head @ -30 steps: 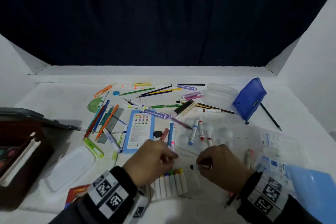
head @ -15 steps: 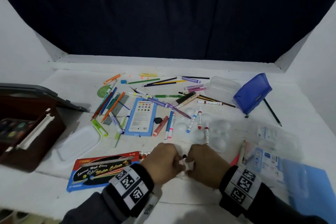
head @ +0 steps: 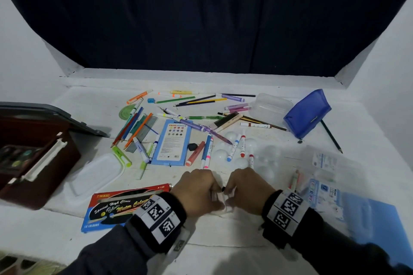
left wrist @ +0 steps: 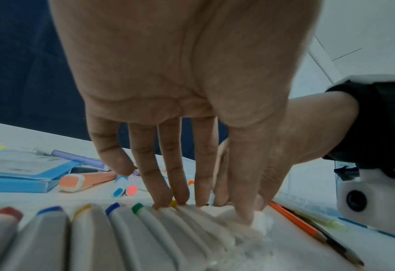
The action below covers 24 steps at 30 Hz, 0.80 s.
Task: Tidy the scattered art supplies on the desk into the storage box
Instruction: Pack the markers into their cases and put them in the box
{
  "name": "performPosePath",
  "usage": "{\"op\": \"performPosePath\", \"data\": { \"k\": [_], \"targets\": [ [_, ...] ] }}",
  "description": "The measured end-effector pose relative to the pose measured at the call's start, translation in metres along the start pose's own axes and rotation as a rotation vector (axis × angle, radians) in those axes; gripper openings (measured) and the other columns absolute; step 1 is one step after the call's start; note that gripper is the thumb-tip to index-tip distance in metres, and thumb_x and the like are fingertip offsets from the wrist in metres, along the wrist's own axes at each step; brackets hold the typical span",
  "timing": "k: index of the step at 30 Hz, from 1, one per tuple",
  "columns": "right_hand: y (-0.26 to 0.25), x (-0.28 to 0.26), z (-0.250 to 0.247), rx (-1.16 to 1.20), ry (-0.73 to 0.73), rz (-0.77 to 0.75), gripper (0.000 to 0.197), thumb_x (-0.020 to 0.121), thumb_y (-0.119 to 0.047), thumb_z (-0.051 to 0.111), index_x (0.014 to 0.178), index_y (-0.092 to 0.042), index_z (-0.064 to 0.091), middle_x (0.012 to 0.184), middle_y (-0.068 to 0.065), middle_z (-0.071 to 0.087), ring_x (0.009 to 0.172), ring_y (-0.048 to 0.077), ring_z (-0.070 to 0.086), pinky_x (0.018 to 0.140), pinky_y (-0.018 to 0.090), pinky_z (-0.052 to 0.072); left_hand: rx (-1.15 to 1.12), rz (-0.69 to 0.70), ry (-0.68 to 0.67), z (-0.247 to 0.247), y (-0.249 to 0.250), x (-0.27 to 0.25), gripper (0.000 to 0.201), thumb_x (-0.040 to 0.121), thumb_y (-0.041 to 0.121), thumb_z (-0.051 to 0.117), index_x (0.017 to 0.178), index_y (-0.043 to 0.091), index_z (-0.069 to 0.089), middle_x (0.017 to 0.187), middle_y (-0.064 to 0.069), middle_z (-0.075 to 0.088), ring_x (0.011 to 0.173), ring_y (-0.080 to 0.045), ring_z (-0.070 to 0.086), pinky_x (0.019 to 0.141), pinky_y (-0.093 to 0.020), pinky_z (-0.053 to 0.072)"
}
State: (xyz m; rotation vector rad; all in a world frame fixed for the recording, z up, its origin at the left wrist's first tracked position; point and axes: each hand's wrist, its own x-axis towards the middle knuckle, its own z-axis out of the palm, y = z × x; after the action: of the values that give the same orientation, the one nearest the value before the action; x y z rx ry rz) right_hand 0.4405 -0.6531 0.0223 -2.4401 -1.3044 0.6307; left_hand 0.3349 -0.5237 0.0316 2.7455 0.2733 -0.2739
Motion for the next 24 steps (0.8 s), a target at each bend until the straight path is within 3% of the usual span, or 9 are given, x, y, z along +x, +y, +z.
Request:
{"op": "performPosePath", "data": {
  "k": [3,6,10,14,18,21,24],
  "targets": [
    [0.0,0.003,-0.001,0.005,0.012,0.02,0.029,0.071,-0.026,0.084,0.098,-0.018,0.077,0.099,-0.004,0.07,0.08,0.009,0.059,0.078,0.02,0.048,-0.003,0.001,-0.006,-0.001,0.002,-0.001,0.036,0.082,0.051,0.073,0.109,0.028,0.071,0.095,0.009,0.062,0.084,-0.008,0.055,0.074,-0.022,0.039],
    [0.0,0.005,-0.001,-0.009,0.024,0.022,0.03,0.071,-0.027,0.083,0.098,-0.016,0.077,0.1,-0.002,0.068,0.088,0.012,0.059,0.077,0.021,0.047,0.02,0.009,-0.01,-0.001,0.0,-0.001,0.039,0.079,0.057,0.072,0.108,0.03,0.07,0.094,0.01,0.05,0.086,-0.008,0.048,0.079,-0.027,0.041],
    [-0.002,0.007,0.003,-0.047,0.031,0.015,0.03,0.072,-0.025,0.083,0.099,-0.014,0.076,0.1,0.0,0.066,0.082,0.011,0.056,0.075,0.022,0.048,0.117,-0.005,-0.013,0.001,0.002,0.002,0.043,0.082,0.055,0.07,0.118,0.033,0.066,0.114,0.003,0.059,0.104,-0.016,0.055,0.092,-0.037,0.044],
    [-0.003,0.009,0.004,-0.052,0.03,0.036,0.03,0.07,-0.026,0.085,0.096,-0.015,0.075,0.097,-0.001,0.067,0.083,0.014,0.062,0.075,0.024,0.051,0.117,-0.023,0.008,0.004,0.001,0.007,0.046,0.076,0.055,0.076,0.116,0.033,0.067,0.111,0.007,0.066,0.104,-0.016,0.06,0.096,-0.042,0.048],
    [-0.003,0.009,0.003,-0.064,0.042,0.038,0.032,0.068,-0.031,0.085,0.096,-0.018,0.075,0.094,-0.003,0.065,0.082,0.013,0.061,0.076,0.026,0.052,0.079,-0.018,0.012,0.005,0.0,0.007,0.047,0.076,0.051,0.079,0.118,0.031,0.069,0.113,0.006,0.067,0.106,-0.016,0.06,0.098,-0.039,0.047],
    [-0.001,0.008,0.004,-0.048,0.056,0.027,0.03,0.068,-0.031,0.085,0.093,-0.02,0.074,0.091,-0.006,0.063,0.079,0.011,0.059,0.073,0.023,0.049,0.005,-0.018,0.023,0.004,-0.004,0.006,0.051,0.074,0.049,0.081,0.118,0.028,0.068,0.113,0.004,0.067,0.103,-0.016,0.061,0.092,-0.031,0.049],
    [0.001,0.005,0.004,-0.033,0.067,-0.004,0.032,0.068,-0.031,0.085,0.096,-0.021,0.074,0.096,-0.007,0.066,0.081,0.009,0.061,0.076,0.025,0.054,-0.067,-0.047,0.037,0.003,-0.01,0.003,0.055,0.072,0.054,0.081,0.119,0.029,0.066,0.112,0.007,0.066,0.103,-0.014,0.06,0.09,-0.031,0.05]
  ]
}}
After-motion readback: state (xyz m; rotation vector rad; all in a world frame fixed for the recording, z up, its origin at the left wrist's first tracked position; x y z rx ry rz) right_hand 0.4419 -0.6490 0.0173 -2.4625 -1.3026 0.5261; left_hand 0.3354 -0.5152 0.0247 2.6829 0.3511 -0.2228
